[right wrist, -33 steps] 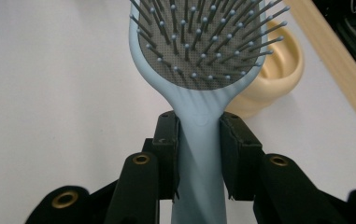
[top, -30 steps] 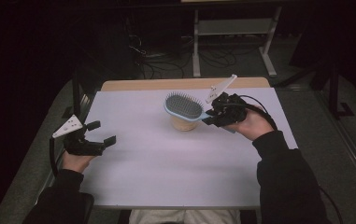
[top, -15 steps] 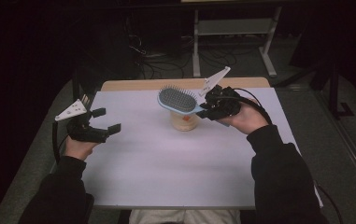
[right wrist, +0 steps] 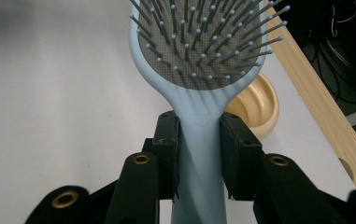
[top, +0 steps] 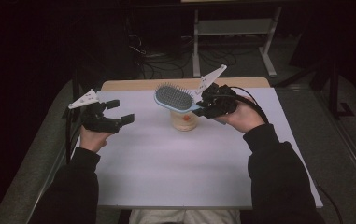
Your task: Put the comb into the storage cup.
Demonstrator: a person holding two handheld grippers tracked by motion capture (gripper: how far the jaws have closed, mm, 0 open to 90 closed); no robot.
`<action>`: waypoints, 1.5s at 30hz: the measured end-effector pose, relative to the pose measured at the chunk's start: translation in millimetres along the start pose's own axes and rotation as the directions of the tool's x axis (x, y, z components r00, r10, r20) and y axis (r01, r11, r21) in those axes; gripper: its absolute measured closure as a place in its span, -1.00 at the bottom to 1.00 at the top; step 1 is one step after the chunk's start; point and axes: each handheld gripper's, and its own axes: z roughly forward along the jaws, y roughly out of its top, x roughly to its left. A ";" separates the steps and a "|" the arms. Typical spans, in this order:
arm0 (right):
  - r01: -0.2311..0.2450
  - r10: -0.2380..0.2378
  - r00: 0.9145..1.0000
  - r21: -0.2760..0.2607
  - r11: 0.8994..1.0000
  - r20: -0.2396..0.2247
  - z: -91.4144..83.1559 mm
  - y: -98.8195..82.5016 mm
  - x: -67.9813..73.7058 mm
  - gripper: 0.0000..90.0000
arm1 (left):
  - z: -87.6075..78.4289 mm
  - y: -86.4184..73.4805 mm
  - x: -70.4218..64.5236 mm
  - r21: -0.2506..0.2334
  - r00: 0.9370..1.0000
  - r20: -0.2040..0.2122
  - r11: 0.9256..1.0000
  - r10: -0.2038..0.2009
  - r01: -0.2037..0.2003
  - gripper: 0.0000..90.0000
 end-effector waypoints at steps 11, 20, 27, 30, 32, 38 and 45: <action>-0.006 0.006 1.000 -0.034 0.999 0.008 -0.2 8.1 -1.1 0.51 | 18.0 16.5 -4.8 -0.020 0.998 0.031 0.999 -0.048 0.049 -1.00; -0.004 0.005 1.000 -0.047 0.999 0.013 3.3 14.6 -2.5 0.51 | 26.8 25.2 -7.0 -0.054 0.993 0.063 0.993 -0.099 0.102 -1.00; -0.001 0.002 1.000 -0.053 0.999 0.017 6.2 18.8 -2.5 0.51 | 33.9 32.1 -12.2 -0.071 0.992 0.072 0.991 -0.108 0.113 -1.00; 0.007 -0.006 1.000 -0.052 0.999 0.014 7.6 20.0 -1.2 0.51 | 37.8 33.8 -14.1 -0.069 0.990 0.075 0.990 -0.116 0.121 -1.00; 0.004 -0.004 1.000 -0.052 0.999 0.016 8.1 20.7 -0.2 0.51 | 40.5 35.3 -15.0 -0.077 0.988 0.082 0.988 -0.129 0.135 -1.00; 0.012 -0.011 1.000 -0.055 0.998 0.018 8.6 22.1 -0.6 0.51 | 45.3 39.8 -18.6 -0.082 0.987 0.089 0.987 -0.132 0.139 -1.00; 0.018 -0.017 1.000 -0.053 0.998 0.019 12.3 23.1 0.9 0.51 | 55.1 45.2 -24.0 -0.091 0.986 0.082 0.984 -0.148 0.155 -1.00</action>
